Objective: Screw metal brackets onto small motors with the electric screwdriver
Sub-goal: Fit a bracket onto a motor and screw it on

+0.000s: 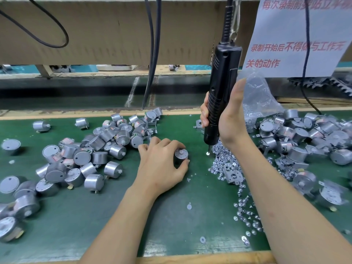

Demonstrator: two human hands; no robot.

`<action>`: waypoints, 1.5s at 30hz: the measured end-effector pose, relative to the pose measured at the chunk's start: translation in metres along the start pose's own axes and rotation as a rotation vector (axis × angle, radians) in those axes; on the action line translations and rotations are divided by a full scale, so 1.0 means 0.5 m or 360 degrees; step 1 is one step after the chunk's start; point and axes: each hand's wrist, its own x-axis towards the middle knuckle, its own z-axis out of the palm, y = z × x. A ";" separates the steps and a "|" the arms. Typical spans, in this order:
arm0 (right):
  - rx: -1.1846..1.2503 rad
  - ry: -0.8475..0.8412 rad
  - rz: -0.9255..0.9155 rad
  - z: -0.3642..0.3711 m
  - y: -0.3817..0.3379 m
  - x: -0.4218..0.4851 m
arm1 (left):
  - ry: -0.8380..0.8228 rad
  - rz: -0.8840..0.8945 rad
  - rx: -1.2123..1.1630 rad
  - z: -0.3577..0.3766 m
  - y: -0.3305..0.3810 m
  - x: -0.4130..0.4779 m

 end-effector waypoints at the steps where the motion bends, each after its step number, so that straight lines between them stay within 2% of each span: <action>1: -0.0005 -0.0001 -0.0002 0.000 0.000 0.000 | -0.0001 0.0000 0.0001 0.000 0.000 0.000; 19: -0.0120 0.0019 0.0003 -0.004 0.007 0.003 | -0.0003 0.0015 -0.0045 0.000 -0.004 -0.003; 32: -0.0057 -0.0017 -0.0141 0.015 0.016 -0.003 | -0.0006 0.0016 -0.0081 -0.012 -0.002 -0.005; 34: -0.0050 -0.0013 -0.0107 0.017 0.023 -0.005 | 0.0088 -0.0021 -0.0185 -0.020 -0.004 -0.002; 36: -0.0062 -0.0007 -0.0097 0.016 0.028 -0.004 | 0.0296 -0.0114 -0.0321 -0.033 -0.018 0.003; 38: -0.0061 -0.0007 -0.0106 0.013 0.030 -0.003 | 0.0495 -0.0246 -0.0317 -0.048 -0.041 0.007; 40: -0.0059 -0.0010 -0.0125 0.012 0.028 -0.004 | 0.0566 -0.0397 -0.0247 -0.062 -0.061 0.004; 42: -0.0078 0.0003 -0.0148 0.014 0.027 -0.005 | 0.0474 -0.0483 -0.0158 -0.072 -0.069 -0.004; 45: -0.0108 0.0015 -0.0172 0.021 0.026 -0.007 | 0.0156 -0.0503 0.0033 -0.078 -0.068 -0.013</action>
